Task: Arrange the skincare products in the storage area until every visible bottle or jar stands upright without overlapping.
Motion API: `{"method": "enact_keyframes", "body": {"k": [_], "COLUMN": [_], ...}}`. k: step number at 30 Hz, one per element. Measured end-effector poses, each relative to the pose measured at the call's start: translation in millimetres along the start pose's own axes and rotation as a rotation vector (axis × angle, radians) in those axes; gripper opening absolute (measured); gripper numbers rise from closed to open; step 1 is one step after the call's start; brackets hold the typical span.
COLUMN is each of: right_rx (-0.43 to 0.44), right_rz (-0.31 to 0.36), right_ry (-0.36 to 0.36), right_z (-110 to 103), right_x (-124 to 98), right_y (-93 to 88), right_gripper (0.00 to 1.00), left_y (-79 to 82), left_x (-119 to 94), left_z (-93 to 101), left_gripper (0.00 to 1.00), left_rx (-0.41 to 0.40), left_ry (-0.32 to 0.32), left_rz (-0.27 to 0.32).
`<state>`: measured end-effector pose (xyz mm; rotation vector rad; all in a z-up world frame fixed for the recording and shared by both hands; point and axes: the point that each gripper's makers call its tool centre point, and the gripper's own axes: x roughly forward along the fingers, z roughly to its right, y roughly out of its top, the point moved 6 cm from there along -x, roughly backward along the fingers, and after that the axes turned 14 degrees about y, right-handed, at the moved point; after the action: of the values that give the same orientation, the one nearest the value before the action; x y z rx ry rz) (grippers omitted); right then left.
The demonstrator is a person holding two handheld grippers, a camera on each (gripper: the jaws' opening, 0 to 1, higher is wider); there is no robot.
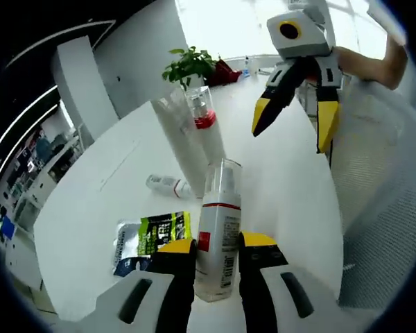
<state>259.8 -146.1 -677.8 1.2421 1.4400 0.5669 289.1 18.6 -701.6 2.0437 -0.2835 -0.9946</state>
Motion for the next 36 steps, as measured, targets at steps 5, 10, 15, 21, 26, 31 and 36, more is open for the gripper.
{"method": "enact_keyframes", "body": {"k": [5,10,15,21,26,31,36], "right_rx": [0.040,0.102,0.173,0.192,0.190,0.201,0.181], "right_rz": [0.049,0.103,0.179,0.207,0.228,0.262,0.273], "right_ry": [0.011,0.028,0.092,0.121,0.111,0.139,0.159], "right_z": [0,-2,-5,-9,-8,-13,-16], "right_x": [1,1,2,3,2,1,1], "right_y": [3.7,6.7,13.2,16.3,18.7,23.1,25.6], "right_gripper": [0.42,0.42,0.41,0.41,0.39,0.33,0.26], "left_y": [8.3,16.7,30.8,39.7,45.2,53.3,55.3], "left_x": [-4,-8,-15,-17,-21,-24,-24], "left_z": [8.9,16.9,24.7,33.9,40.3,44.6,47.1], "left_gripper": [0.23,0.23,0.23,0.23,0.23,0.23,0.24], "left_rx": [-0.026,-0.054,-0.088,-0.155,-0.194,-0.232,-0.245], "left_ry": [-0.010,-0.023,-0.039,-0.075,-0.098,-0.103,-0.115], "left_rz": [0.037,0.082,0.124,0.177,0.202,0.238,0.251]}}
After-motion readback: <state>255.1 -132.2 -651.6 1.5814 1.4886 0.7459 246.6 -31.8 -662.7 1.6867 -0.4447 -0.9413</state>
